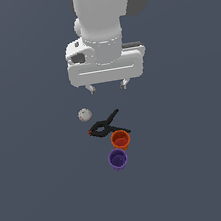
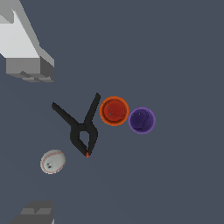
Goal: Pick up a designated object from a clutter of objects.
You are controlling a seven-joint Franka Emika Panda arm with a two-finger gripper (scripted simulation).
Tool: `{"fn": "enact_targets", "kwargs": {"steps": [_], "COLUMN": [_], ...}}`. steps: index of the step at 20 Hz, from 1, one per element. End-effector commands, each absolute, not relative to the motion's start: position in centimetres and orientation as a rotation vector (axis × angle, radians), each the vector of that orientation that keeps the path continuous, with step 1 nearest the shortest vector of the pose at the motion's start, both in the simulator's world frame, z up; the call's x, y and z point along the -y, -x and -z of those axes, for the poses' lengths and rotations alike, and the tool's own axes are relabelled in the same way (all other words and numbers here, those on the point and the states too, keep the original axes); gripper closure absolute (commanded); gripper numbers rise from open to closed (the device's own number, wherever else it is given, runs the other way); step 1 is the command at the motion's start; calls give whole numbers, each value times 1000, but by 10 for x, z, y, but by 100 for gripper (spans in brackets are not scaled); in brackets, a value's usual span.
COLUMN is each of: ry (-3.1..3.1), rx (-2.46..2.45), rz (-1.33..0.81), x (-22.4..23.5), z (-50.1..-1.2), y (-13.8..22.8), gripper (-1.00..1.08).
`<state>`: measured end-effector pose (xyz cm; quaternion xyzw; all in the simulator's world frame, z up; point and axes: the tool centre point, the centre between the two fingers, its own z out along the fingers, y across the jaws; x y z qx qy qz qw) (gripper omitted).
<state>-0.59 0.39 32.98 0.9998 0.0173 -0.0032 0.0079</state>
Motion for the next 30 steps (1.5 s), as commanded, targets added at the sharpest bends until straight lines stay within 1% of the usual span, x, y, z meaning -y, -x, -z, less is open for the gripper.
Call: {"fn": "enact_targets", "kwargs": {"steps": [1, 16, 30], "ry": [-3125, -3147, -3217], "rx": [-54, -90, -369], "rz": [10, 8, 0], "x": [-4, -8, -19], "z": [-330, -329, -301], "y": [6, 3, -3], "gripper": [-20, -20, -20]}}
